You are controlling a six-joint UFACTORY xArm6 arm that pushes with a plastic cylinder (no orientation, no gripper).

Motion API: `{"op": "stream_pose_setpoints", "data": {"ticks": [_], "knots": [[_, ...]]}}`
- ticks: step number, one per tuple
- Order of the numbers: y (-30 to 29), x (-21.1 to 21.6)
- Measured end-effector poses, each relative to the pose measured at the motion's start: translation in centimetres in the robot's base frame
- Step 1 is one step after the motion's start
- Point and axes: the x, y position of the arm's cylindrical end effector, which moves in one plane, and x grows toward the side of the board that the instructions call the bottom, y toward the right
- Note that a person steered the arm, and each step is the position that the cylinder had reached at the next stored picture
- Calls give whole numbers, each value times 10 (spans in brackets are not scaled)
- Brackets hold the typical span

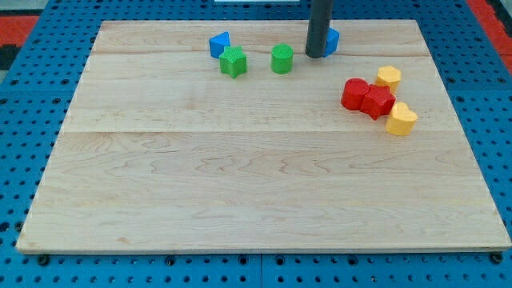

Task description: Push the green blocks at the left center of the board

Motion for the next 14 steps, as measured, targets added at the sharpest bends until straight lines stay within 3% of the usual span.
{"op": "stream_pose_setpoints", "data": {"ticks": [2,3,5,6,7,8,9,10,11,13,14], "knots": [[-182,0],[-239,4],[-190,-15],[-189,22],[-244,46],[-230,41],[-225,-3],[-159,40],[-180,74],[-323,106],[-263,86]]}}
